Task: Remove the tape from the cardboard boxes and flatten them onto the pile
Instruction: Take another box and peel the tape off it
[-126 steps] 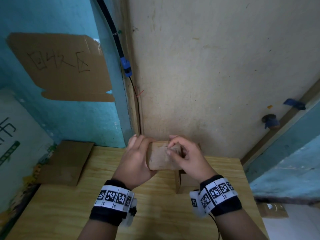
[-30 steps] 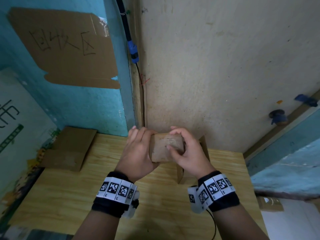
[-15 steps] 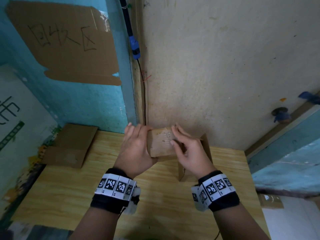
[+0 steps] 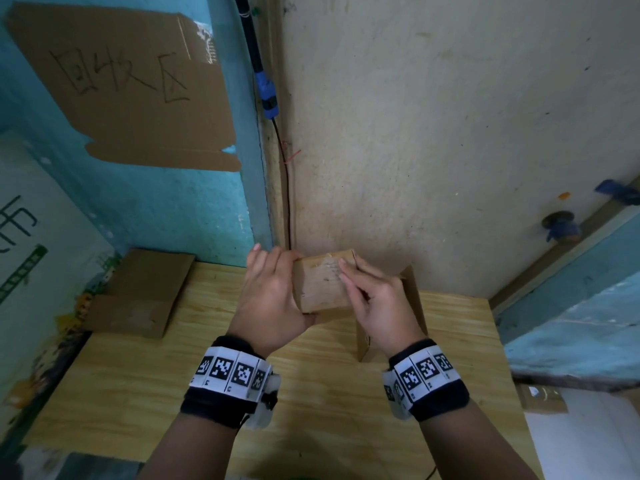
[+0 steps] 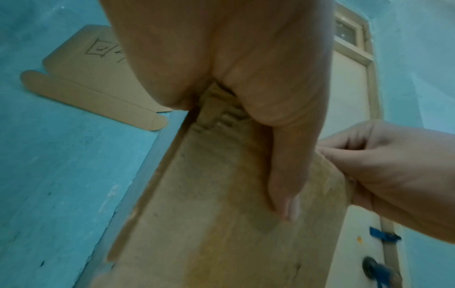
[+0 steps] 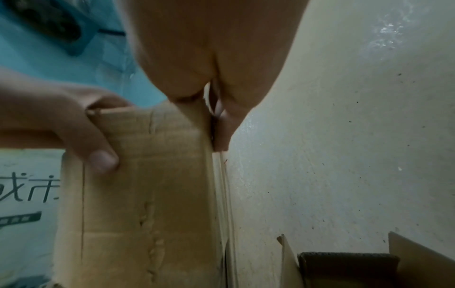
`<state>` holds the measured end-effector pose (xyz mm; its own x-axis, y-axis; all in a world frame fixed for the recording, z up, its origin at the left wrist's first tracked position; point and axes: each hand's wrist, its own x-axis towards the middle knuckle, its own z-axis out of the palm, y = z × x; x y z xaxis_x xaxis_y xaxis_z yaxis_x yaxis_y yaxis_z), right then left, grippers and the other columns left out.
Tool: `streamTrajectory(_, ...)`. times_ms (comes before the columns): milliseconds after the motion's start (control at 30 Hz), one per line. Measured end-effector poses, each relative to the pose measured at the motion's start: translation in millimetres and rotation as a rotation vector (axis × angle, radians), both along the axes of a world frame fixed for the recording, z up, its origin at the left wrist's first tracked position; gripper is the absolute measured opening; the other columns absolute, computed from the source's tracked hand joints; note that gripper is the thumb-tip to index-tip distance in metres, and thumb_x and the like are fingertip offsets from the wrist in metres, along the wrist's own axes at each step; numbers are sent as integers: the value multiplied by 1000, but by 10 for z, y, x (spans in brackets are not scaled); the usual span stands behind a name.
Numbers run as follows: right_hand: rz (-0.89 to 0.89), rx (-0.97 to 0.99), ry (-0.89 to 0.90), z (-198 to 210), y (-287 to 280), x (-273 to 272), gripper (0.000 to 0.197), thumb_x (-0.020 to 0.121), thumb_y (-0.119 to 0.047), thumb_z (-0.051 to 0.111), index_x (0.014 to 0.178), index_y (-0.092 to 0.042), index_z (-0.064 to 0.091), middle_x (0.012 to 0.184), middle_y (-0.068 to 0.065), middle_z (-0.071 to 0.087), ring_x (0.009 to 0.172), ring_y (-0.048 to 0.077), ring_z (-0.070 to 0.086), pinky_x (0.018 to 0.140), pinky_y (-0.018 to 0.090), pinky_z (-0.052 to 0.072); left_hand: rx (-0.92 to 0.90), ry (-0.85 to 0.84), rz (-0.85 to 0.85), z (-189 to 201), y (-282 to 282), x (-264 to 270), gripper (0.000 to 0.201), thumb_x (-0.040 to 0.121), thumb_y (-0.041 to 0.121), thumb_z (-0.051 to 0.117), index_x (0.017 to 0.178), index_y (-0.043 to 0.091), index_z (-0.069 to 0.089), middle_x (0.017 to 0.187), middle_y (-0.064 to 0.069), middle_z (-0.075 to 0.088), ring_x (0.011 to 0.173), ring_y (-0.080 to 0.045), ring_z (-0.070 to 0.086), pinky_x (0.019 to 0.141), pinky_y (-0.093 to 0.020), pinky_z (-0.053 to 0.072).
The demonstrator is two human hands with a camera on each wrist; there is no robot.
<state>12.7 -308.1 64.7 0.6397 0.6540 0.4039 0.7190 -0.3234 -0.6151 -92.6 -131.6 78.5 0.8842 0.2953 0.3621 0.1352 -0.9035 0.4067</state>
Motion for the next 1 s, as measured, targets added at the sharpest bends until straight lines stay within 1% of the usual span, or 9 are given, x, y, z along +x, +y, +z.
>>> streamTrajectory(67, -15, 28, 4, 4, -10, 19, 32, 100, -19, 63, 131, -10, 69, 139, 15, 64, 131, 17, 61, 110, 30, 50, 10, 9, 6, 1, -21, -14, 97, 48, 77, 62, 120, 12, 58, 107, 2, 56, 106, -20, 51, 118, -47, 22)
streamTrajectory(167, 55, 57, 131, 40, -8, 10, 37, 97, -20, 70, 132, -9, 67, 142, 5, 59, 135, 11, 56, 107, 13, 45, 16, 12, 13, -4, -2, -19, 94, 50, 75, 64, 120, 13, 58, 108, 2, 56, 105, -21, 51, 117, -49, 24)
streamTrajectory(233, 86, 67, 166, 52, 5, 6, 40, 95, -19, 72, 133, -7, 65, 141, -2, 56, 138, 6, 51, 110, 11, 41, 22, 11, 13, -6, 25, -15, 91, 51, 70, 69, 120, 13, 57, 108, 2, 55, 106, -21, 51, 118, -48, 24)
streamTrajectory(433, 137, 69, 261, 36, -14, 23, 46, 92, -22, 74, 134, -6, 64, 148, 4, 53, 142, 7, 47, 114, 18, 41, 55, 13, 15, -28, 25, -36, 89, 49, 63, 78, 119, 13, 57, 107, 2, 55, 105, -22, 52, 117, -48, 25)
streamTrajectory(600, 56, 115, 122, -28, 26, -59, 37, 96, -21, 70, 130, -7, 68, 147, 6, 55, 141, 18, 52, 110, 16, 45, 62, 20, 24, -17, -1, -36, 91, 48, 65, 76, 120, 12, 57, 107, 2, 55, 106, -22, 51, 117, -48, 24)
streamTrajectory(733, 80, 160, 108, -16, 17, -93, 23, 96, -18, 70, 117, -11, 78, 161, 12, 40, 145, 3, 41, 97, 4, 46, 45, 30, 37, -6, -10, -52, 95, 48, 70, 70, 122, 13, 55, 107, 3, 53, 106, -21, 50, 118, -48, 23)
streamTrajectory(800, 96, 145, 58, -12, 2, -102, 15, 95, -15, 71, 107, -9, 78, 166, 9, 31, 148, -1, 34, 104, 8, 43, 50, 42, 39, -2, -21, -53, 97, 48, 74, 64, 123, 13, 54, 108, 3, 53, 107, -21, 50, 118, -49, 22)
streamTrajectory(933, 47, -56, 2, 0, 36, -136, 6, 97, -23, 63, 98, -17, 64, 171, 5, 17, 158, 18, 18, 122, 43, 37, 43, 84, 37, -3, -36, -45, 101, 47, 78, 59, 125, 15, 54, 111, 4, 54, 111, -20, 50, 120, -49, 19)
streamTrajectory(1000, 40, -87, 61, 44, 58, -160, 4, 98, -21, 59, 96, -21, 55, 171, 6, 17, 158, 17, 16, 121, 43, 37, 47, 99, 36, -5, -43, -42, 101, 46, 78, 58, 126, 16, 53, 112, 4, 54, 112, -20, 49, 121, -48, 17)
